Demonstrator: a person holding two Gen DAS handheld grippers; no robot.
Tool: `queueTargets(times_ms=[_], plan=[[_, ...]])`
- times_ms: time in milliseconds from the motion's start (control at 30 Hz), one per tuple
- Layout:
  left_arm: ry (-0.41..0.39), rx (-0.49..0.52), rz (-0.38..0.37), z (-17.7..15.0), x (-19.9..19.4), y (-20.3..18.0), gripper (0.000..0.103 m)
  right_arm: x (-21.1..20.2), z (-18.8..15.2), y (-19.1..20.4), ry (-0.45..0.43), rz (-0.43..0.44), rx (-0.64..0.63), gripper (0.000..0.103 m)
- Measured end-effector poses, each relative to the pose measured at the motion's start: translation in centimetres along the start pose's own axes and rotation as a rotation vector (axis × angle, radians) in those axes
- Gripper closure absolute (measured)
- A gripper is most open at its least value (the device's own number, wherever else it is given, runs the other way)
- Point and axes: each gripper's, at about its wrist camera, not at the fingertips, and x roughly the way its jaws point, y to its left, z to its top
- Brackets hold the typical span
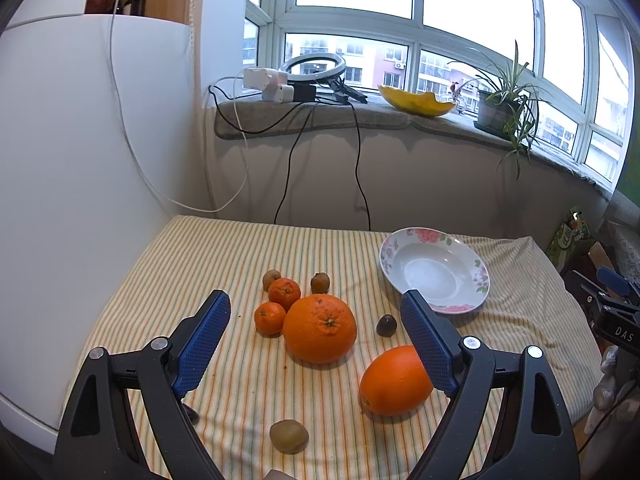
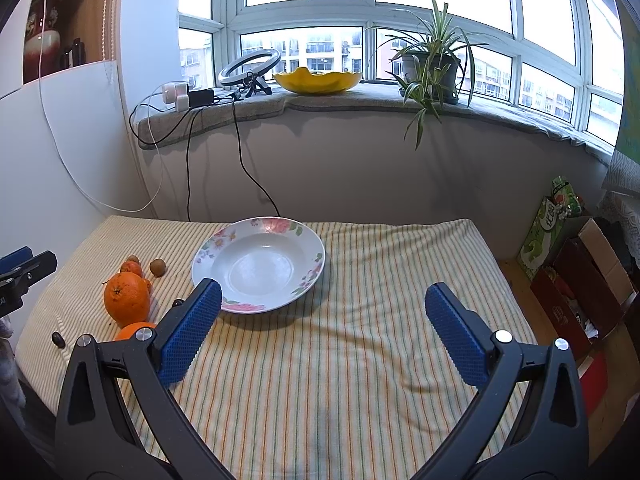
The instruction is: Organize fruits
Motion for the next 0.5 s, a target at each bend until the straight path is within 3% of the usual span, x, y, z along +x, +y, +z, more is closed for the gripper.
queueTargets(times_ms=[500], plan=[[0.006,0.004,0.003,0.0,0.3,0.02,0.016,0.36,-0.09,0.37,0.009,0.008,-0.007,0.0]])
